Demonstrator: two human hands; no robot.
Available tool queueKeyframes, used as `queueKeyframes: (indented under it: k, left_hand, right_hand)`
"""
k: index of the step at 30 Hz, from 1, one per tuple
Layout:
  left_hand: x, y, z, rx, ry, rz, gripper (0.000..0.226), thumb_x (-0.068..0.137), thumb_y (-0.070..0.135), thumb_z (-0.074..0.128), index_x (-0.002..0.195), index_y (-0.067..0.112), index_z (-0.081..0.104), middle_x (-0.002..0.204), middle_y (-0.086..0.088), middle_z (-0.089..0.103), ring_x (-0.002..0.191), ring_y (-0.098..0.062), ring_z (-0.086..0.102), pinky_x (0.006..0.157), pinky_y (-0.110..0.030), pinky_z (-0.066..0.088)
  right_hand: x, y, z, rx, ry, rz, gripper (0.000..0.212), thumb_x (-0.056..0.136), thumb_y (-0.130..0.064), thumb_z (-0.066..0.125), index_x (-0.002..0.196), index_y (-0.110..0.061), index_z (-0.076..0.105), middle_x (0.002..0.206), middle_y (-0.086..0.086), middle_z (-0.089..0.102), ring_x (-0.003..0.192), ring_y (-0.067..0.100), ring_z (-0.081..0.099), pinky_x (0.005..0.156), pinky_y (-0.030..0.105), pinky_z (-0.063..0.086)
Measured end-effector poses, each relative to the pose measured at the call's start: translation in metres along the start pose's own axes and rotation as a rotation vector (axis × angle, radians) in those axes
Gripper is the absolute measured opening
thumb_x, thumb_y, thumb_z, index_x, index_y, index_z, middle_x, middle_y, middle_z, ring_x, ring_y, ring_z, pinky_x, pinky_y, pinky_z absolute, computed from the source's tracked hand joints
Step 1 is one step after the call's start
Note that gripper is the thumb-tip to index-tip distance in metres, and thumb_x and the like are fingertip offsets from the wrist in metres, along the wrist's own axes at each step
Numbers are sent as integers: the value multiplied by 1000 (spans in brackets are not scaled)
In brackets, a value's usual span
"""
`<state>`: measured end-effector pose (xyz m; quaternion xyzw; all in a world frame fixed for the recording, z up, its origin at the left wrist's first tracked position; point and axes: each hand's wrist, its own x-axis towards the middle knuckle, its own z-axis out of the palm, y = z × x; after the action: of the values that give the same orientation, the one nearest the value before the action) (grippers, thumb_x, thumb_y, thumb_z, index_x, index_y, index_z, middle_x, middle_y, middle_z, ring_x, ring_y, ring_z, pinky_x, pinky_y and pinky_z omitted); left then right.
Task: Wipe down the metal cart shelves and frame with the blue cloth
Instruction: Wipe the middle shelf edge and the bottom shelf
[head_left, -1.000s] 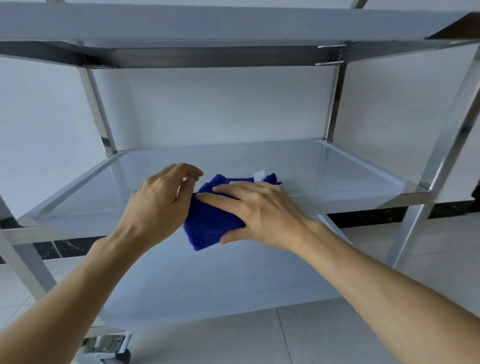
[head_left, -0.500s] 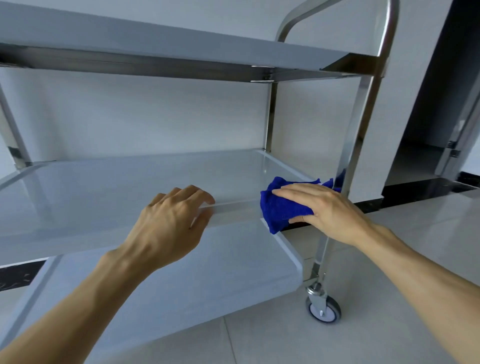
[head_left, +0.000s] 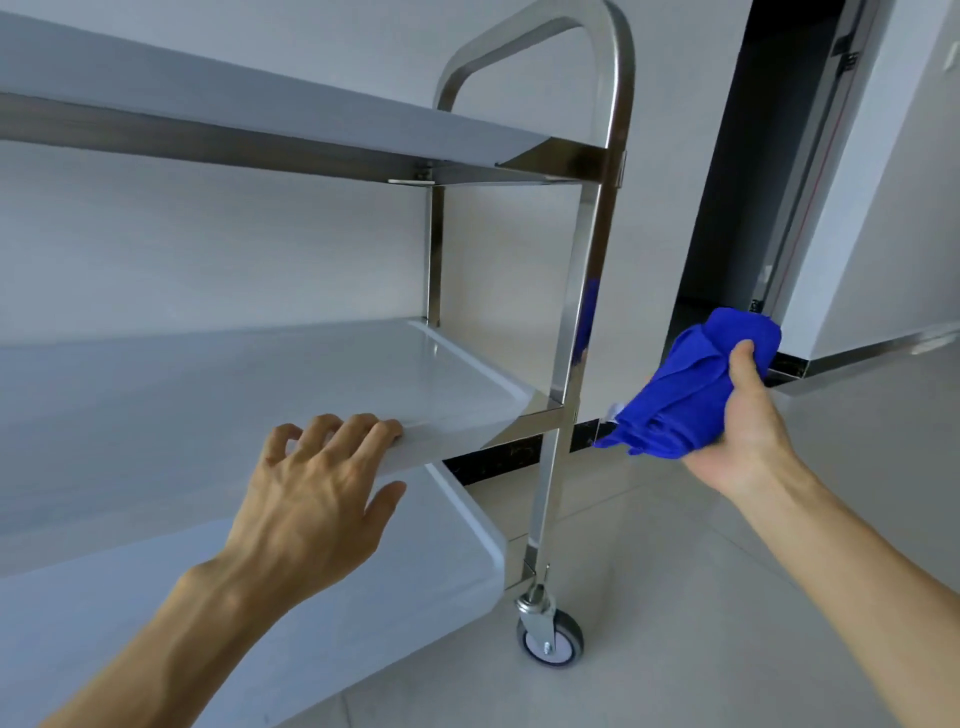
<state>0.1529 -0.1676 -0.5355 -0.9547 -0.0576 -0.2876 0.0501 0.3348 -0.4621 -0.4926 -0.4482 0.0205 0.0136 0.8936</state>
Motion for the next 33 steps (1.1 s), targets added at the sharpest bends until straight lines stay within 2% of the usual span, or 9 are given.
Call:
queueKeyframes:
  k: [3,6,8,10,13,17,22,26,33]
  left_hand:
    - [0,2,0,-1,10,-13,48,81,41,71,121,16,63,113,0,68,103,-32,64,88,-52,47]
    - [4,9,0,-3,-35,-12,54,85,45,67,132,21,58,129,-1,63,122,-31,58,102,-56,41]
    - [6,17,1,4,-88,14,62,90,51,57,145,28,43,148,1,49,136,-31,45,110,-56,31]
    - [8,23,5,24,-122,19,65,93,55,49,150,29,32,154,3,39,141,-32,37,113,-54,26]
    - [9,22,5,14,-83,5,58,83,45,69,134,22,56,133,-1,62,120,-37,58,97,-56,44]
    - [7,18,11,2,36,21,55,74,38,79,124,19,65,120,-3,69,108,-37,66,89,-55,50]
    - [7,19,17,6,80,30,57,72,42,80,122,20,65,118,-2,70,105,-38,67,89,-54,50]
    - [7,16,22,18,113,53,52,80,50,62,124,22,64,120,0,69,106,-37,66,90,-53,49]
    - [8,15,24,19,102,32,57,83,57,41,126,25,62,121,1,68,107,-36,65,91,-53,47]
  right_hand:
    - [2,10,24,-9,8,-35,55,84,-69,58,124,-31,62,110,-2,71,97,22,69,64,41,60]
    - [-1,27,54,-84,-116,-146,43,89,-65,54,119,-35,61,103,-3,71,92,20,67,76,40,57]
    - [-8,47,69,-290,-233,-265,37,92,-62,53,127,-50,53,122,-10,66,105,15,65,87,42,55]
    - [-10,70,77,-555,-277,-394,54,92,-57,57,137,-65,29,145,-17,44,123,9,53,98,41,47]
    - [-6,92,75,-679,-188,-449,86,89,-42,69,147,-59,8,154,-11,26,133,18,43,104,48,46]
    - [10,94,62,-670,-159,-408,92,86,-24,76,151,-49,16,147,-4,41,128,22,50,103,53,48]
    - [20,95,72,-697,-73,-489,79,86,-20,75,148,-32,28,135,3,49,113,19,58,95,45,54]
    - [28,73,92,-810,-40,-553,67,89,-25,71,142,-26,31,130,4,49,93,12,58,84,42,55]
    - [29,2,151,-830,20,-693,70,78,-41,79,132,-22,38,126,3,52,103,23,60,89,48,55]
